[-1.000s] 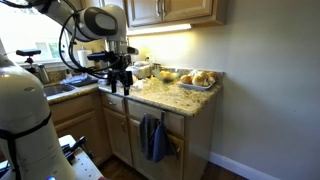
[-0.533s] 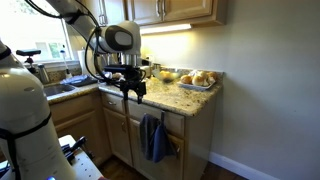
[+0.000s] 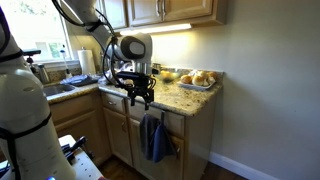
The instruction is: Unhang one blue cloth from the hook on the bottom right drawer and place it on the countertop
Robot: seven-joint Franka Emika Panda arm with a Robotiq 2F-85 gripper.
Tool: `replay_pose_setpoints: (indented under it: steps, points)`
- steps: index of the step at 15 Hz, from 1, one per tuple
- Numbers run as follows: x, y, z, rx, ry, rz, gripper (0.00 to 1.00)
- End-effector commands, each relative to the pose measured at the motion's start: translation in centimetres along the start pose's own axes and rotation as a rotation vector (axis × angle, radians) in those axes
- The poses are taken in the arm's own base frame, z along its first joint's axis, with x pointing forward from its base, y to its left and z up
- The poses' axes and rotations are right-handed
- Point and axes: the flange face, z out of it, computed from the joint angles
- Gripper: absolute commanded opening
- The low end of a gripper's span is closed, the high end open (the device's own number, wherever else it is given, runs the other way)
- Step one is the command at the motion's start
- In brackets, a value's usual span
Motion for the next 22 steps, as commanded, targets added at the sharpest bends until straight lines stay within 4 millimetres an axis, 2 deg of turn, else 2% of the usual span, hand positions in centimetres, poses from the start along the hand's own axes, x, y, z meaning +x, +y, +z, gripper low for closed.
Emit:
replay_pose_setpoints:
  steps: [1, 3, 5, 18, 19, 20, 22]
  points:
    - [0.1, 0.0, -0.1, 0.000, -0.002, 0.000, 1.00]
    - [0.1, 0.0, -0.2, 0.000, -0.004, 0.000, 1.00]
    - [0.4, 0.1, 0.6, -0.028, 0.065, -0.005, 1.00]
    - [3.9, 3.9, 11.4, -0.065, 0.239, -0.033, 1.00]
    - [4.1, 4.1, 12.0, -0.063, 0.242, -0.026, 1.00]
    - [3.9, 3.2, 11.2, -0.053, 0.223, -0.014, 1.00]
    - [4.2, 3.4, 12.2, -0.053, 0.221, -0.014, 1.00]
